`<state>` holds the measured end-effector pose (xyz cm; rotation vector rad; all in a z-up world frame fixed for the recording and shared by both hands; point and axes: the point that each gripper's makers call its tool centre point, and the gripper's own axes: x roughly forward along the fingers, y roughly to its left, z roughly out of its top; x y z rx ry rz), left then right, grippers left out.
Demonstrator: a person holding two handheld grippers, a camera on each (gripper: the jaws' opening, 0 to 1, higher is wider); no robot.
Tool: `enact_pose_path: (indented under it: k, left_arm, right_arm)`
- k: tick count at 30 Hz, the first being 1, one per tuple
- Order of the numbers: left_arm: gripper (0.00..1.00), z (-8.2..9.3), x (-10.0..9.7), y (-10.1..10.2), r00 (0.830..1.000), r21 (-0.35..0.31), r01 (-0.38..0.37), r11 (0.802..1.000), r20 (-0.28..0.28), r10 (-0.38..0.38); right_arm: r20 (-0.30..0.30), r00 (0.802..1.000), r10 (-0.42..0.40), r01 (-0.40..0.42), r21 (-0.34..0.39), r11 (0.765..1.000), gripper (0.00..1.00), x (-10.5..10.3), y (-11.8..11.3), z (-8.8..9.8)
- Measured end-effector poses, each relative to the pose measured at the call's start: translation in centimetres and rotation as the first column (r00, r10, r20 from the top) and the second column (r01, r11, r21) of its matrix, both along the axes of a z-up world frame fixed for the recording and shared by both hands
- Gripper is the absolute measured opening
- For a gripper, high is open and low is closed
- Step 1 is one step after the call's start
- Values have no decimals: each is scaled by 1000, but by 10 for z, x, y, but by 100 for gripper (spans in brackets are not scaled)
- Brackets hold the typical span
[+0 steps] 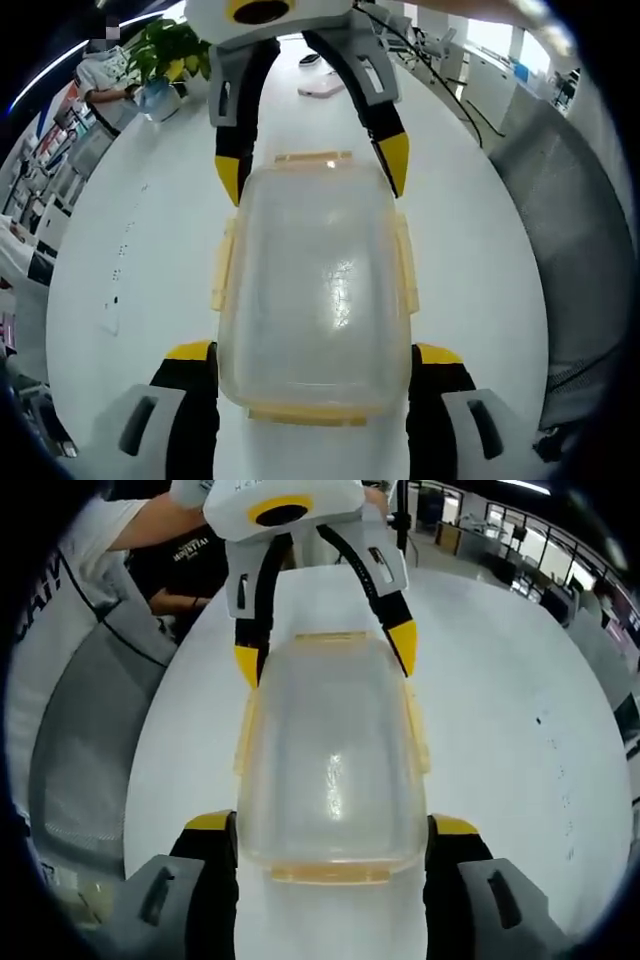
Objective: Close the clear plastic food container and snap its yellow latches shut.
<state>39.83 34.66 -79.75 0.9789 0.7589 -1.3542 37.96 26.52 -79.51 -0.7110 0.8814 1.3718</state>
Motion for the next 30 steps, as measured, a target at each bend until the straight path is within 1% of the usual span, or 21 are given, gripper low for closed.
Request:
enact_pose_path:
  k: [9, 14, 30]
  left_arm:
    - [76, 0, 15, -1, 1000, -16, -5, 1000, 0, 5]
    - [76, 0, 22, -1, 1000, -25, -8, 1000, 1, 8]
    - [76, -1, 36, -2, 1000, -21, -14, 1000, 10, 14]
  right_arm:
    - [-15, 1000, 1, -1, 6, 1000, 74, 14, 0, -1]
    - [-21, 1000, 4, -4, -2, 1000, 74, 20, 0, -1]
    - [-22, 1000, 5, -5, 1, 1000, 74, 38, -1, -2]
